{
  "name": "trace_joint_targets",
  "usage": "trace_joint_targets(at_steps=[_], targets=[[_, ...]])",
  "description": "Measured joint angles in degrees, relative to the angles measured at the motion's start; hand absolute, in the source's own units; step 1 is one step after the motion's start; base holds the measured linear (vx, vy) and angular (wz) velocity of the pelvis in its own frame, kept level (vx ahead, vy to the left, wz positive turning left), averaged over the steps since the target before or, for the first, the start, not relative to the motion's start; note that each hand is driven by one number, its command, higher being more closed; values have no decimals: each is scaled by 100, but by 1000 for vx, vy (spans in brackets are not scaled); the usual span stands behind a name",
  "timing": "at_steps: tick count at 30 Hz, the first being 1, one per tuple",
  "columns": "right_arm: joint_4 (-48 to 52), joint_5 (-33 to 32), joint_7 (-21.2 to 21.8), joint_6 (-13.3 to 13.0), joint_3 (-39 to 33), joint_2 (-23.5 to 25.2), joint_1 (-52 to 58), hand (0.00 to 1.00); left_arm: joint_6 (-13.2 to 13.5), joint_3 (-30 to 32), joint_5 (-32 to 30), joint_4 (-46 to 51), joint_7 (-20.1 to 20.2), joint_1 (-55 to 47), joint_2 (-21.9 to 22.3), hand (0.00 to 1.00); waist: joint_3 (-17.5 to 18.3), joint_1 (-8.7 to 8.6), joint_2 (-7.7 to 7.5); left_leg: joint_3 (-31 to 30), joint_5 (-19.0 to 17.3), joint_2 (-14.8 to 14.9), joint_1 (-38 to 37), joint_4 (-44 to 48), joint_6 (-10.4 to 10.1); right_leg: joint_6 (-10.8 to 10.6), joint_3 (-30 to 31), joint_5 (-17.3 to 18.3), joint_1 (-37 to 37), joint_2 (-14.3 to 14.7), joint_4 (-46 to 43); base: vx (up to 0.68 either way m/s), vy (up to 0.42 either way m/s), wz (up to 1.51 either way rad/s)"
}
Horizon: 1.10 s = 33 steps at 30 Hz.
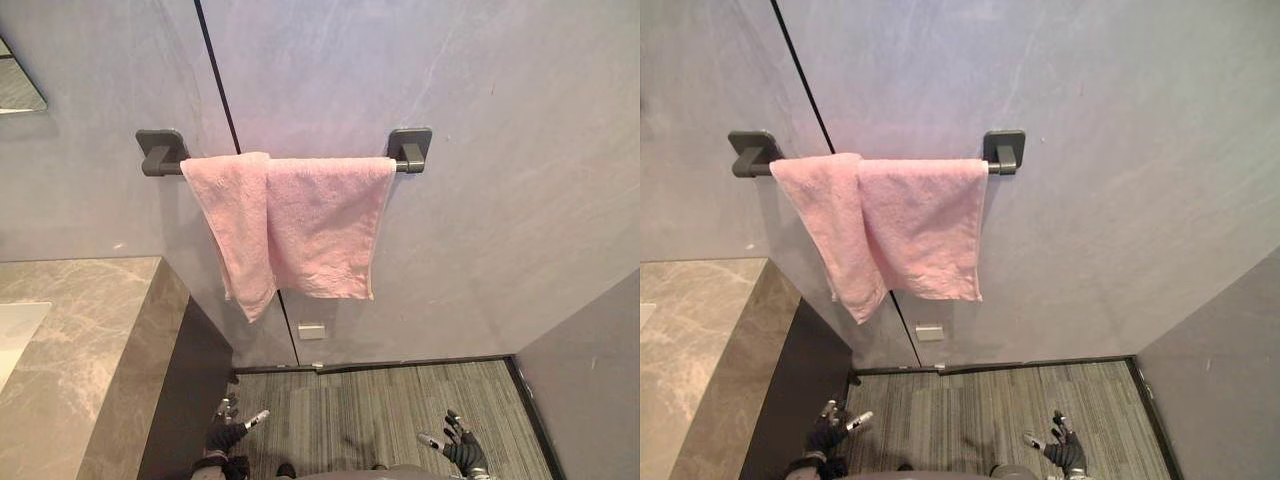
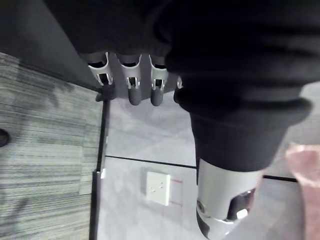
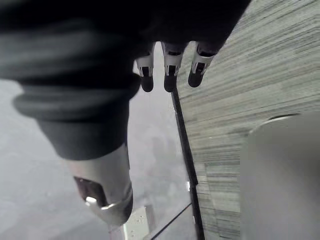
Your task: Organize washtable
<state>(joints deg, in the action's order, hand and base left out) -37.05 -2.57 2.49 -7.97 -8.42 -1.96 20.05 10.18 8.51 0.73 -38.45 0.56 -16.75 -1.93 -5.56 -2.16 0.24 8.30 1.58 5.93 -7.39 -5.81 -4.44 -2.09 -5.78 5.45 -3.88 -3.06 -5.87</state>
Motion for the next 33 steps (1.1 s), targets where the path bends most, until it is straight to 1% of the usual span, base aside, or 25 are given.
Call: trace_joint_targets(at_steps=[2, 10, 14, 19, 20, 21, 22, 24, 25, 26, 27, 28, 29, 30, 31, 33], targets=[[-86, 47, -5, 8, 0, -13, -77, 0, 1, -96, -146, -171, -64, 4, 4, 0, 2, 2, 4, 21, -4, 1, -53, 8, -7, 0, 30, 2, -1, 6, 3, 63, 0, -5], [-381, 99, -104, 8, 0, -79, -243, 0, 3, -344, -272, -472, -70, 50, -20, 0, -1, 9, 3, 50, -13, -4, -138, 31, -18, 1, 96, 1, -80, 11, 30, 13, 1, -2], [-462, 124, -111, 9, 2, -111, -267, 0, 7, -347, -299, -489, -70, 52, -52, 0, -3, 7, 7, 55, -21, -6, -136, 9, -17, 4, 101, -3, -81, 29, 98, -58, -5, -1], [-484, 282, -109, 10, 41, -192, -271, 0, 8, -347, -304, -489, -71, 50, -71, 0, -6, 18, 8, 129, -132, 10, -129, 2, -38, -24, 166, 50, -27, 97, 64, -10, -17, -10], [-483, 313, -109, 10, 52, -201, -281, 0, 13, -345, -304, -483, -72, 53, -72, 0, -21, 35, -11, 175, -159, 12, -121, 7, -55, -2, 234, 116, 73, 98, -71, 28, 2, -28], [-481, 318, -109, 10, 60, -202, -294, 0, 16, -343, -304, -472, -72, 57, -78, 0, -30, 80, -29, 251, -186, 7, -106, 33, -69, -24, 297, 227, 236, 95, -298, 49, -1, -36], [-480, 319, -109, 11, 84, -201, -321, 0, 16, -344, -304, -447, -72, 64, -98, 0, -39, 109, -42, 320, -203, -2, -83, 50, -80, -13, 380, 363, 425, 78, -625, 76, -24, -32], [-474, 321, -111, 11, 226, -204, -394, 0, 13, -346, -304, -416, -76, 185, -194, 0, -137, 121, -205, 356, -366, -47, 188, 524, -52, -30, 460, 635, 751, -80, -1274, 89, -27, -8], [-464, 322, -108, 13, 269, -207, -414, 0, 9, -353, -302, -373, -80, 251, -224, 0, -194, 122, -245, 297, -504, -41, 381, 843, -56, -92, 501, 697, 868, -109, -1485, 49, -29, 16], [-447, 323, -106, 21, 276, -225, -447, 0, 6, -403, -294, -334, -77, 317, -252, 0, -228, 125, -237, 256, -607, 2, 559, 1103, -58, -100, 544, 701, 984, -97, -1684, 22, -35, 20], [-434, 323, -106, 30, 280, -230, -457, 0, 4, -421, -293, -300, -72, 340, -268, 0, -231, 125, -233, 215, -628, 15, 621, 1181, -61, -100, 584, 701, 1039, -87, -1773, 31, -59, 47], [-412, 319, -105, 40, 273, -258, -446, 0, 4, -444, -282, -181, -71, 423, -292, 0, -238, 121, -193, -19, -642, 72, 735, 1255, -59, -105, 659, 704, 1136, -41, -2041, 33, -57, 83], [-409, 320, -108, 50, 271, -312, -432, 0, 13, -444, -250, -74, -79, 510, -284, 0, -301, 103, -89, -329, -671, 140, 835, 1325, -75, -3, 813, 830, 1206, 1, -2391, 43, -95, 110], [-392, 319, -96, 56, 271, -313, -405, 0, 13, -447, -249, -24, -83, 574, -308, 0, -293, 92, -102, -528, -698, 150, 911, 1433, -116, 43, 882, 972, 1280, -37, -2743, 52, -152, 129], [-270, 317, -96, 72, 276, -291, -317, 0, 18, -431, -244, -8, -112, 693, -356, 0, -281, 112, -118, -859, -755, 197, 1123, 1660, -205, 16, 1078, 1131, 1327, -169, -3255, 18, -265, 117], [-44, 313, -96, 63, 301, -280, -274, 0, 21, -394, -229, -6, -209, 675, -468, 0, -244, 159, -149, -1241, -848, 326, 1434, 1975, -422, -31, 1587, 1145, 1283, -375, -3487, -35, -299, 88]])
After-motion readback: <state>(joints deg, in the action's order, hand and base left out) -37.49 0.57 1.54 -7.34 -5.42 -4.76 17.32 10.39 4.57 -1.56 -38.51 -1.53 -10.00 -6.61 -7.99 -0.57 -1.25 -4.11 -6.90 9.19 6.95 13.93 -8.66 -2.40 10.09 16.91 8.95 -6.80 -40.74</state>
